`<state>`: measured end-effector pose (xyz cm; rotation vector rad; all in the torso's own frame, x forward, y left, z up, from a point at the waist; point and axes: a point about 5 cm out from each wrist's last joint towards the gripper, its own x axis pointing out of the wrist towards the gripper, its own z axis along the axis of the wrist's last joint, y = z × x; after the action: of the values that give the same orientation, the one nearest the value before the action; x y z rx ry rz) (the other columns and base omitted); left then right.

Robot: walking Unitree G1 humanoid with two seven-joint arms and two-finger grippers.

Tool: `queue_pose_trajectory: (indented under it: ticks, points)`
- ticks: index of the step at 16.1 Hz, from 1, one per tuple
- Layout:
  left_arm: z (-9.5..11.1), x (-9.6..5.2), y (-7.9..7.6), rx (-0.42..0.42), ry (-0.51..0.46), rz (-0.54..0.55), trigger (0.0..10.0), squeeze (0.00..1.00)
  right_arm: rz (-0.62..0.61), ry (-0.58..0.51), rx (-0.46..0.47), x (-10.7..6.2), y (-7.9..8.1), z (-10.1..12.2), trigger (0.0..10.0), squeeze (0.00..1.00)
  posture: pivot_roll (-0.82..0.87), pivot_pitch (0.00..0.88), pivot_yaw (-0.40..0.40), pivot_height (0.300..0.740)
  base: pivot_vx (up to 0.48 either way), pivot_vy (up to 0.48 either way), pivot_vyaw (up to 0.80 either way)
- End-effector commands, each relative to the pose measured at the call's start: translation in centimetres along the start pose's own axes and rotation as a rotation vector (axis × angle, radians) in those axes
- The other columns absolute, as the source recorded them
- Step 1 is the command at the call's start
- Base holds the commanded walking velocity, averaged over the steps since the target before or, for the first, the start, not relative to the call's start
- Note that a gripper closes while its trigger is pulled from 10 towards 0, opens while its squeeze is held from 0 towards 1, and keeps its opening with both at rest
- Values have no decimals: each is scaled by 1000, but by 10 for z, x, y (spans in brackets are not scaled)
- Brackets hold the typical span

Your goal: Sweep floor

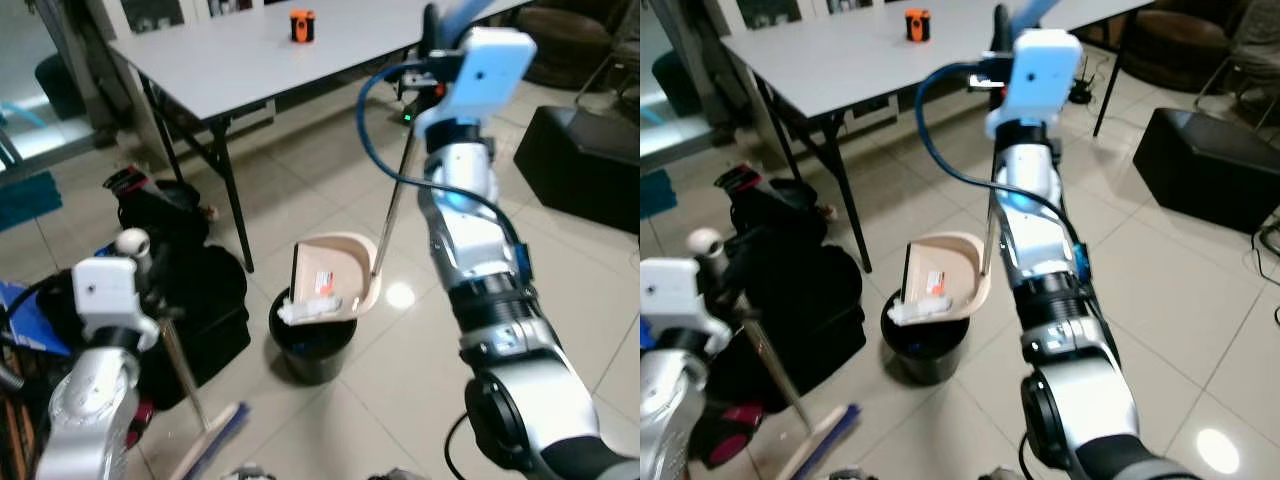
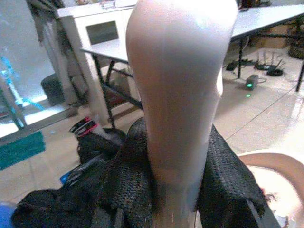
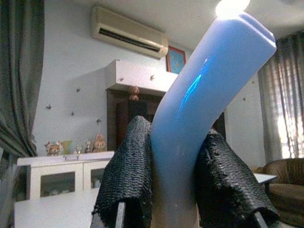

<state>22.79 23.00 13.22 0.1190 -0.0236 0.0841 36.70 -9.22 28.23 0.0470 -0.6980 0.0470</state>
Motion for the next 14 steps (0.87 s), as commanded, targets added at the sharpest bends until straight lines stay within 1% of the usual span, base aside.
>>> queue_pose_trajectory:
  ticks: [1,2,3,4,6,7,8,10,11,12,13,14]
  points:
    - [16,-4,6,18,-52,14,10000,0,1,-90,18,10,8,14,10000,0,120,103,11,740,0,0,0]
    - [18,-8,9,23,-52,23,10000,0,12,-101,24,12,14,13,10000,0,135,121,5,740,0,0,0]
    - [19,-9,10,23,-52,27,10000,0,16,-107,26,13,16,13,10000,0,135,121,5,740,0,0,0]
    - [24,-13,14,35,-51,42,10000,0,42,-123,24,15,24,13,10000,0,162,150,-5,740,0,0,0]
    - [29,-23,21,55,-47,61,10000,0,90,-155,3,17,34,16,10000,0,181,177,-9,740,0,0,0]
    - [31,-25,23,61,-44,65,10000,0,111,-167,-12,18,36,17,10000,0,186,188,-10,740,0,0,0]
    - [32,-29,26,72,-34,71,10000,0,161,-199,-39,20,44,19,10000,0,190,201,-9,740,0,0,0]
    - [33,-31,27,76,-26,72,10000,0,208,-225,-55,19,53,21,10000,0,190,209,-10,740,0,0,0]
    - [33,-33,27,77,-20,72,10000,0,249,-245,-63,17,63,22,10000,0,190,209,-10,740,0,0,0]
    - [33,-33,27,74,-16,73,10000,0,305,-265,-71,12,75,22,10000,0,190,209,-10,740,0,0,0]
    - [33,-33,26,74,-14,73,10000,0,337,-279,-80,9,82,23,10000,0,191,210,-9,740,0,0,0]
    - [34,-33,26,74,-10,69,10000,0,421,-319,-102,2,97,24,10000,0,189,211,-9,740,0,0,0]
